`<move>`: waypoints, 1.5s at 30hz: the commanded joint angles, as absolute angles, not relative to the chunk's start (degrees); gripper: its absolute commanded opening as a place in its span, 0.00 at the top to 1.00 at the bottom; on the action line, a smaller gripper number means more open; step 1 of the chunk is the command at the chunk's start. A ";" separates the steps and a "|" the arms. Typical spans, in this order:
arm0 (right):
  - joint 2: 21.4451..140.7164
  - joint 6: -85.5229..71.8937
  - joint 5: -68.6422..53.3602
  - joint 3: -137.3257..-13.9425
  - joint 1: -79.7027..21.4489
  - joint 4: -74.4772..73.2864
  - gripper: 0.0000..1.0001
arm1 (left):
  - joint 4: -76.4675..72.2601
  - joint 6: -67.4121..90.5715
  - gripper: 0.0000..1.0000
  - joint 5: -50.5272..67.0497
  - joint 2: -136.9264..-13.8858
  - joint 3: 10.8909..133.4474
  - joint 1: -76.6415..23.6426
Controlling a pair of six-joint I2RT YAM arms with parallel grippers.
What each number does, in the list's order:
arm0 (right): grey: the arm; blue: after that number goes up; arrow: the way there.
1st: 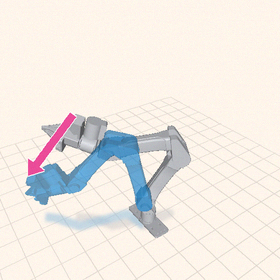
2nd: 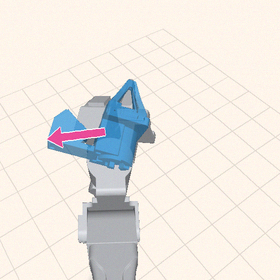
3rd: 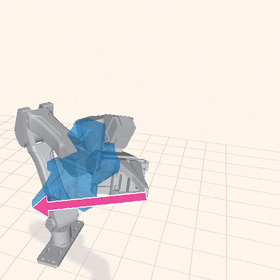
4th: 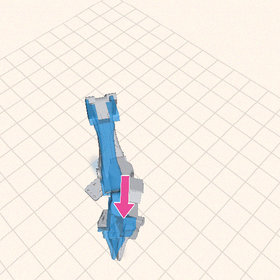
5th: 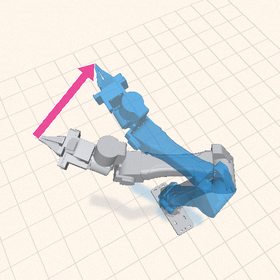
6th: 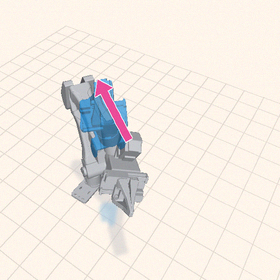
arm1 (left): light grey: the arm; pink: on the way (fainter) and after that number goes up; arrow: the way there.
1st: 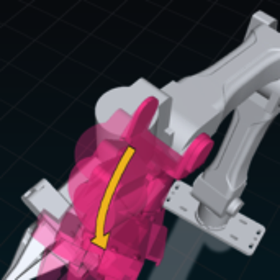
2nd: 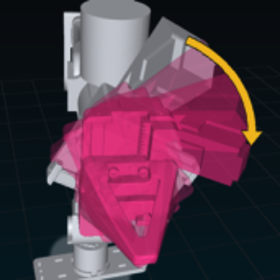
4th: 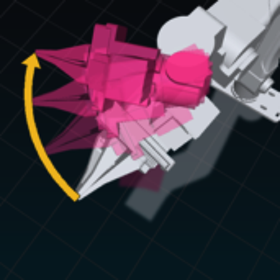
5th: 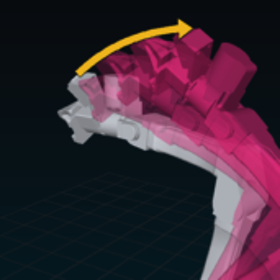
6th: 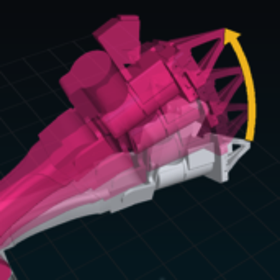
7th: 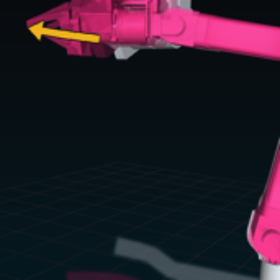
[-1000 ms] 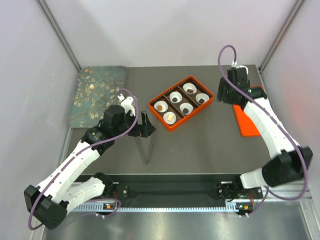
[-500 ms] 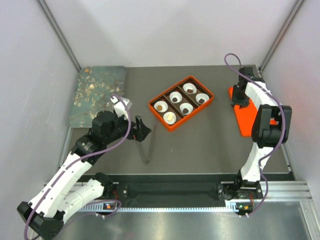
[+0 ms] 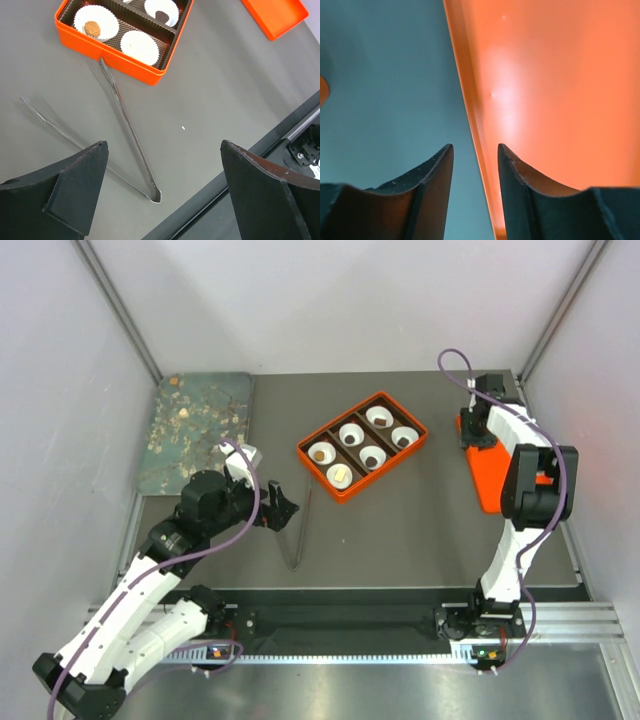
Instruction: Pack the chocolate
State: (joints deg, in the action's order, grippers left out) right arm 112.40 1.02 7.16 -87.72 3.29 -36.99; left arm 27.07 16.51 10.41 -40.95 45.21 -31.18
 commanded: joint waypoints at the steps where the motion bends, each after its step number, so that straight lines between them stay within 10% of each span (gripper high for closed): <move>1: 113.73 3.95 7.03 -86.23 3.78 -33.75 0.59 | 25.57 15.29 0.01 9.49 -40.34 45.53 -31.20; 18: 116.89 5.01 2.73 -83.14 4.31 -31.03 0.75 | 26.10 14.50 0.02 6.86 -42.01 45.70 -31.20; 22: 116.90 3.52 3.25 -87.09 4.31 -34.79 1.00 | 26.46 14.59 0.02 6.33 -42.01 45.70 -31.20; 45: 89.50 -12.48 -6.48 -107.06 -11.76 -49.77 1.00 | 17.32 29.97 0.10 24.42 -54.65 55.63 -30.94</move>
State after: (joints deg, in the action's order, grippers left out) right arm 95.18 -11.16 -1.28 -107.33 -8.21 -54.22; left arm 23.59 26.87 18.96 -52.34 51.94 -31.16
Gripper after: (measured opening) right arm 0.010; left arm 0.906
